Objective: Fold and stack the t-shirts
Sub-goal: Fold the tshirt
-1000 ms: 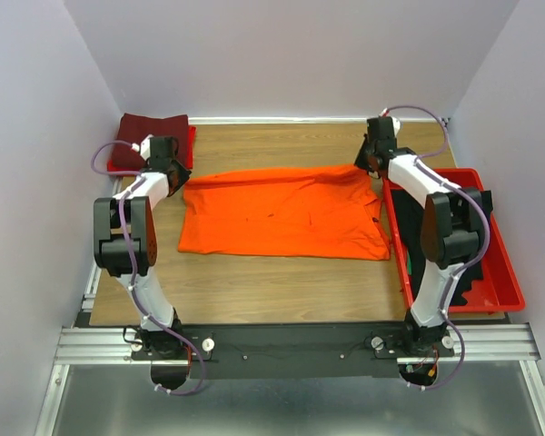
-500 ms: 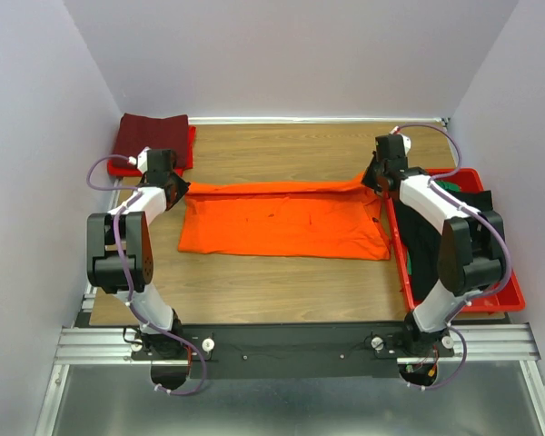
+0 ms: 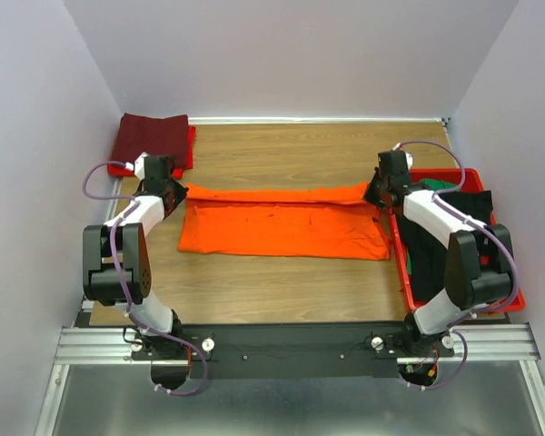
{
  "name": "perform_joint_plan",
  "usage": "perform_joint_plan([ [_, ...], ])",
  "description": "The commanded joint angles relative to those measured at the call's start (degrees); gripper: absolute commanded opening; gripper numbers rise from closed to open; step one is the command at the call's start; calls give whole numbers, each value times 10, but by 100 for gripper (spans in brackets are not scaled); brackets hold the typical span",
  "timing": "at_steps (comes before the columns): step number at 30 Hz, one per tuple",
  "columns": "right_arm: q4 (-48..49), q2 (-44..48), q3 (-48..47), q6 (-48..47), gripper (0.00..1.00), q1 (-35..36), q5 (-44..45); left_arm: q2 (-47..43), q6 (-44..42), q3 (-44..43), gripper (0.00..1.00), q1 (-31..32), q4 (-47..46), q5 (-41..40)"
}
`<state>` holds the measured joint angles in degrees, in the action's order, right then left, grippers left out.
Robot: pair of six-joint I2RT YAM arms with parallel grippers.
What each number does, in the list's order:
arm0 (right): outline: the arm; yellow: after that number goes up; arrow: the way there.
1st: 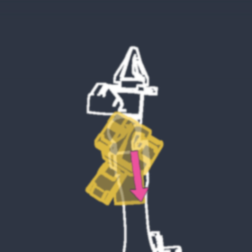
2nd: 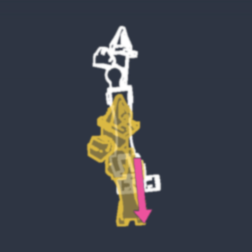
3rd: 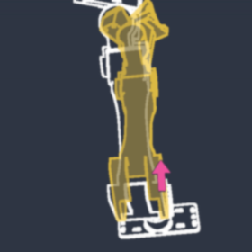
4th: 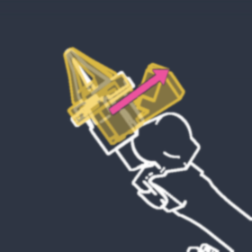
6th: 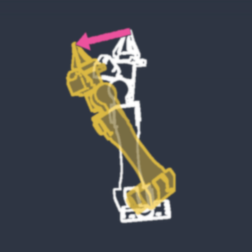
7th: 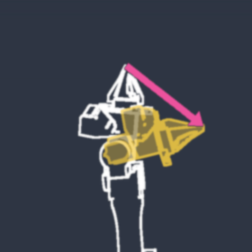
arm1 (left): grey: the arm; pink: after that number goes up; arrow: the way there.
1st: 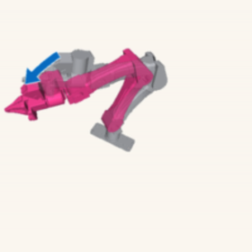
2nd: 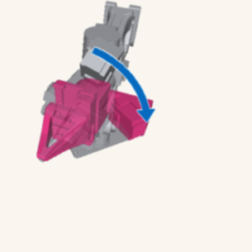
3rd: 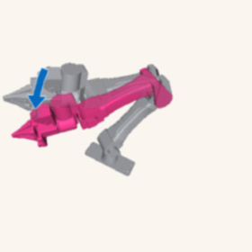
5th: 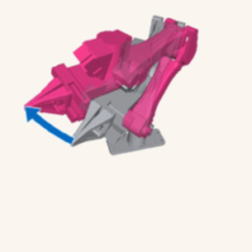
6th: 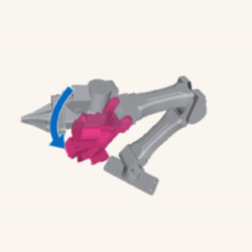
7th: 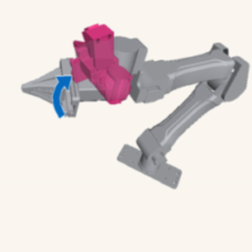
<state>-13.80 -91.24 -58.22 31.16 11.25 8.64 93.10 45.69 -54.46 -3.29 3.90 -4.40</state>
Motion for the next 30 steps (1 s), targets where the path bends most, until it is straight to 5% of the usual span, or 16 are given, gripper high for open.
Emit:
perform_joint_plan([
  [1, 9, 22, 23, 11, 1, -3, -6, -20, -3, 21, 0, -6, -16, -3],
  [24, 32, 44, 89, 23, 1, -3, -13, -14, -8, 56, 0, -5, -36, 4],
  [28, 33, 43, 97, 25, 17, -3, -21, -22, -10, 71, 0, -6, -59, 13],
  [30, 34, 55, 100, 24, 33, -3, -27, -36, -10, 80, 11, -8, -62, 12],
])
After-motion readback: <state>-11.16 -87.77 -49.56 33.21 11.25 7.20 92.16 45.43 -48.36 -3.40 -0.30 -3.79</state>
